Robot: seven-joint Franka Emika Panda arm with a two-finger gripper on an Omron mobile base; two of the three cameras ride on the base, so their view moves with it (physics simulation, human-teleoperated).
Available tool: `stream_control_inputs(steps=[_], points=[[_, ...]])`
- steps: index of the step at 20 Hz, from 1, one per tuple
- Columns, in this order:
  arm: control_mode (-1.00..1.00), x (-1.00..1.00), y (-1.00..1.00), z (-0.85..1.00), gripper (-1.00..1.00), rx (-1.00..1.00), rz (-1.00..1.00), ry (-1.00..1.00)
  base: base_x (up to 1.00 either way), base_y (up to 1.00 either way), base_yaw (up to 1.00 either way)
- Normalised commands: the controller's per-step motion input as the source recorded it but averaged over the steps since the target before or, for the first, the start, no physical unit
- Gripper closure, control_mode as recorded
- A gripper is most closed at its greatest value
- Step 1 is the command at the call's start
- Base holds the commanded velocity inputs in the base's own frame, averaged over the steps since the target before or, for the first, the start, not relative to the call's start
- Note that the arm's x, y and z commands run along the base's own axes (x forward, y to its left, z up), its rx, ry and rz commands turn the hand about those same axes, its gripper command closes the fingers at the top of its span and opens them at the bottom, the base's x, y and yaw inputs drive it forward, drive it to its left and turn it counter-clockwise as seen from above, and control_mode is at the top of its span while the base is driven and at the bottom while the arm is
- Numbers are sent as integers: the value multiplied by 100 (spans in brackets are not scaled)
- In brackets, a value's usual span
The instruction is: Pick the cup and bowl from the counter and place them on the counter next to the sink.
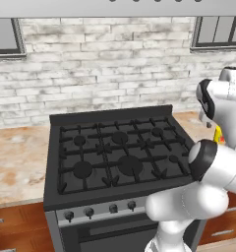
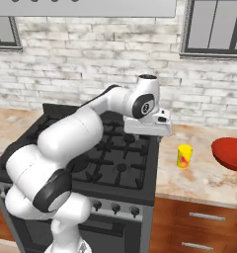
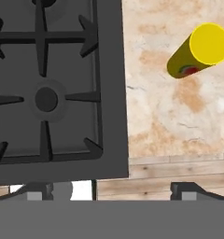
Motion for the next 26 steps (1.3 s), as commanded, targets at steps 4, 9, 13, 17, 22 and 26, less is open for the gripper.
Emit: stream_control_inputs(steps=[4, 9, 13, 17, 22, 26], points=[[-100, 43, -30, -3, -100, 0, 0, 0, 0, 0, 0], [-100, 41, -26, 0, -100, 0, 0, 0, 0, 0, 0], [-100, 35, -37, -10, -100, 2, 0, 0, 0, 0, 0], [-100, 23, -41, -10, -100, 8, 0, 0, 0, 0, 0], [-100, 32, -33, -8, -100, 10, 0, 0, 0, 0, 0], [-100, 41, -27, -2, -100, 6, 0, 0, 0, 0, 0]])
